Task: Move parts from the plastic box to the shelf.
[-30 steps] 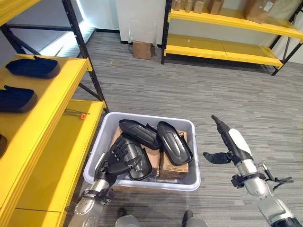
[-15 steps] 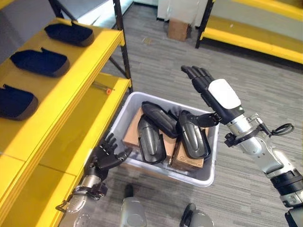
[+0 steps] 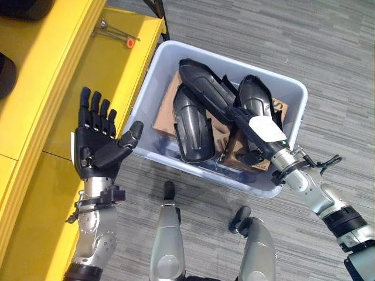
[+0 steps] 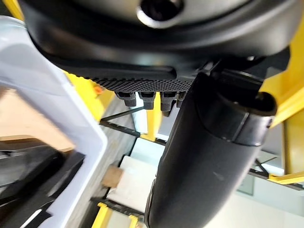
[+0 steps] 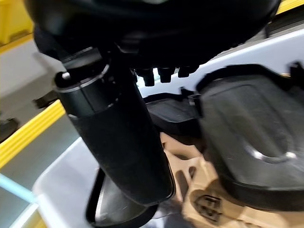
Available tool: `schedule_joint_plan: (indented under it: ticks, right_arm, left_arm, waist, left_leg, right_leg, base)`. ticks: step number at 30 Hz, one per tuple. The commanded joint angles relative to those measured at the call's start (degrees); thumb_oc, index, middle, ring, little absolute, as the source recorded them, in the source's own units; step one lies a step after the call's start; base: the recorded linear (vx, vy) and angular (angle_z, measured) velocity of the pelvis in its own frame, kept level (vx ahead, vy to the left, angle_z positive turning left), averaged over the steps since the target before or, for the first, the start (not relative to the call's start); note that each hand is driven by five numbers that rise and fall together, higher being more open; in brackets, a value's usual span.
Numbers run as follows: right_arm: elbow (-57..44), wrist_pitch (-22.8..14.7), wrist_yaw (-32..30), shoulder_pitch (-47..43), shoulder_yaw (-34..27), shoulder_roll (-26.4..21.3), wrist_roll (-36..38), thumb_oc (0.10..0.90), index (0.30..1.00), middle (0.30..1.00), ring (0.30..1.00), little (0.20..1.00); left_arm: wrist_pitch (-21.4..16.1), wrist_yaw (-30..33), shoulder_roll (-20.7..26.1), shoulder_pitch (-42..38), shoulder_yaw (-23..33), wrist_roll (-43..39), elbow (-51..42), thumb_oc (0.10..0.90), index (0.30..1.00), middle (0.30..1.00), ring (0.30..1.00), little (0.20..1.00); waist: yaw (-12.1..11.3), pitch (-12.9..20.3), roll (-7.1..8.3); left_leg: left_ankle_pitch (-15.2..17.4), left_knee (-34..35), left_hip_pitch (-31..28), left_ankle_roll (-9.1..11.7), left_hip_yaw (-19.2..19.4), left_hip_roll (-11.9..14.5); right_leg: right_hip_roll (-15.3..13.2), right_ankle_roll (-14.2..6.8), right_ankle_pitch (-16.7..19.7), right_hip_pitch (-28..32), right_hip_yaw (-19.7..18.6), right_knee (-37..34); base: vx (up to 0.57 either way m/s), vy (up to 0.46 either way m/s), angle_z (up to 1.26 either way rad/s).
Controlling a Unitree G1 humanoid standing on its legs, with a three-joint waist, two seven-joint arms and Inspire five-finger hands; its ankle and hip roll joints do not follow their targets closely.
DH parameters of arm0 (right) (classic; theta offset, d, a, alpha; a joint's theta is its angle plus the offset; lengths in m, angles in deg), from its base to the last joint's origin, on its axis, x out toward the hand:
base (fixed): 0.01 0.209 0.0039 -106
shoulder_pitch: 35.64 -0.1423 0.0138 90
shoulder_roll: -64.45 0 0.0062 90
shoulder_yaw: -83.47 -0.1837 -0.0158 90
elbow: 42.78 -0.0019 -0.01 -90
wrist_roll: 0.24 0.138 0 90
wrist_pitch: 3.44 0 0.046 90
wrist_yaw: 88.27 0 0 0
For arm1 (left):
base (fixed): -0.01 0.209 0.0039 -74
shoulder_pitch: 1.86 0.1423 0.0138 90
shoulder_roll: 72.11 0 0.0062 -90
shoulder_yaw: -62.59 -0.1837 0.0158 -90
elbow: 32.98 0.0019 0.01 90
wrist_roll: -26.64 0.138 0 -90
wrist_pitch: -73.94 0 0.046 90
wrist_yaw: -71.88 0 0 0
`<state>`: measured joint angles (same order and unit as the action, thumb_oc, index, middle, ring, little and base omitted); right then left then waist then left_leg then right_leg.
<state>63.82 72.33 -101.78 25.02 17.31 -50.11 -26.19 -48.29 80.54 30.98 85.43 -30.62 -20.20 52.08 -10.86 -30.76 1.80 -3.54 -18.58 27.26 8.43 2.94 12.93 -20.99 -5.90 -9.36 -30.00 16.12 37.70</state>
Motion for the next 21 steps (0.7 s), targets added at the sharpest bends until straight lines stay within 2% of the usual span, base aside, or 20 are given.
schedule_joint_plan:
  ticks: [1, 5, 10, 13, 19, 21]
  right_arm:
    - [-4.87, 1.76, -12.29, -6.28, -3.63, 0.22, -3.70, 0.900, 1.000, 1.000, 1.000, 1.000]
    - [-5.67, 4.25, -17.90, -6.61, -5.55, 0.09, -12.31, 0.900, 1.000, 1.000, 1.000, 1.000]
    - [-6.24, 6.20, -18.90, -6.64, -7.25, -0.80, -13.90, 0.900, 1.000, 1.000, 1.000, 1.000]
    - [-6.03, 6.58, -18.95, -7.24, -6.99, -1.26, -15.89, 0.900, 1.000, 1.000, 1.000, 1.000]
    - [-3.11, 7.04, -17.64, -9.29, -5.18, -1.38, -15.21, 0.900, 1.000, 1.000, 1.000, 1.000]
    - [-2.23, 6.86, -17.46, -9.59, -4.35, -1.82, -14.90, 0.900, 1.000, 1.000, 1.000, 1.000]
  left_arm:
    - [-7.57, 1.71, -1.25, -1.68, 2.80, 2.93, -10.73, 0.900, 1.000, 1.000, 1.000, 1.000]
    - [-6.83, 1.90, -1.87, -2.45, 2.53, 3.52, -11.24, 0.900, 1.000, 1.000, 1.000, 1.000]
    - [-6.76, 3.60, -2.01, -3.12, 2.31, 5.35, -11.55, 0.900, 1.000, 1.000, 1.000, 1.000]
    - [-7.11, 2.66, -1.93, -3.84, 2.47, 6.19, -11.26, 0.900, 1.000, 1.000, 1.000, 1.000]
    - [-7.29, 1.73, -2.18, -4.87, 2.41, 5.81, -10.50, 0.900, 1.000, 1.000, 1.000, 1.000]
    - [-7.08, -0.57, -2.12, -4.70, 2.28, 6.24, -10.40, 0.900, 1.000, 1.000, 1.000, 1.000]
  waist:
    - [1.11, 0.97, -3.05]
    - [2.05, 0.97, -3.34]
    - [2.82, 0.97, -3.25]
    - [2.99, 0.97, -2.79]
    - [2.86, 0.97, -2.47]
    - [2.57, 0.97, -2.34]
  left_leg:
    - [5.37, -0.66, -0.97, -2.89, 0.11, 0.36]
    - [6.15, -1.38, 0.96, -2.93, 0.99, 0.21]
    - [6.40, -1.57, 2.77, -2.93, 1.60, 0.11]
    - [5.84, -1.06, 3.84, -2.82, 1.96, 0.32]
    - [5.37, -0.80, 4.91, -2.68, 1.99, 0.53]
    - [5.37, -0.79, 5.19, -2.62, 1.92, 0.57]
  right_leg:
    - [1.42, -2.00, 2.53, -2.49, -2.79, -3.36]
    - [2.16, -2.07, 2.49, -4.19, -3.74, -4.09]
    - [3.20, -2.06, 2.72, -5.65, -4.50, -5.11]
    - [4.07, -1.89, 3.35, -6.34, -4.74, -6.56]
    - [4.94, -1.51, 3.49, -6.84, -4.71, -7.49]
    - [4.88, -1.53, 3.20, -6.84, -4.20, -7.29]
  base:
    - [-0.05, 0.018, -0.03]
    - [-0.08, 0.031, -0.06]
    - [-0.06, -0.009, -0.10]
    - [-0.05, -0.030, -0.10]
    - [-0.03, -0.026, -0.08]
    - [-0.02, -0.058, -0.07]
